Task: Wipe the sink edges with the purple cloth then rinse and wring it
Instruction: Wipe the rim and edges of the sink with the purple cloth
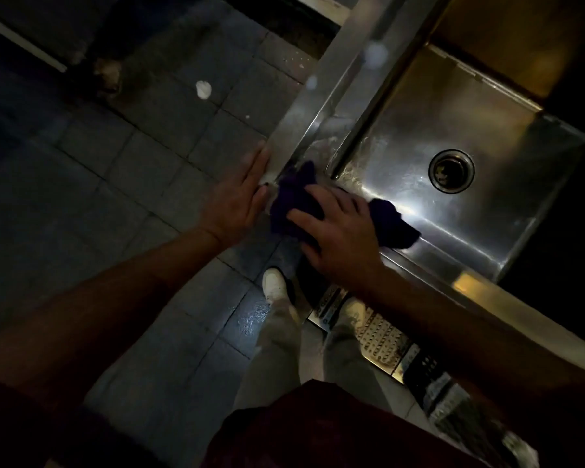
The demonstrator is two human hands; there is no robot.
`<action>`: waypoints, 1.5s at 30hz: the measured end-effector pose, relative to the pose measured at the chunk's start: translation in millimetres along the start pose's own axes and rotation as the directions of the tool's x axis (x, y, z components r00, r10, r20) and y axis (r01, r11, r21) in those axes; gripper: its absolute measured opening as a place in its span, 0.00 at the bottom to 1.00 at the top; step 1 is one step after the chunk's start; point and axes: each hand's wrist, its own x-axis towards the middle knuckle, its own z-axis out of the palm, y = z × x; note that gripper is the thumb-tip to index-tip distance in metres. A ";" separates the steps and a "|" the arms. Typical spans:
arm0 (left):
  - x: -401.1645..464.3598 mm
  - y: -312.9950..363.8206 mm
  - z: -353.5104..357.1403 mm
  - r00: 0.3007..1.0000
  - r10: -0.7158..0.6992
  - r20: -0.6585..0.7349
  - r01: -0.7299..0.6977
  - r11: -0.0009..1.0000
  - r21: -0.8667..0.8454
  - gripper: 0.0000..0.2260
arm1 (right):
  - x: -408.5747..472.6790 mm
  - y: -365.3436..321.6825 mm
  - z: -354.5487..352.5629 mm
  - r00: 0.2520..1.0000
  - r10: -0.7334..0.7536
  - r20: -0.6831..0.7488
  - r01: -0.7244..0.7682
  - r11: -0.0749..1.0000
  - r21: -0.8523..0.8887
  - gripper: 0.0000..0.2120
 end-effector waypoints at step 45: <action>6.0 -4.6 -16.1 0.997 0.070 0.041 -0.066 0.994 -0.088 0.27 | -2.0 16.3 -70.2 0.948 0.313 0.054 -0.315 0.902 0.294 0.21</action>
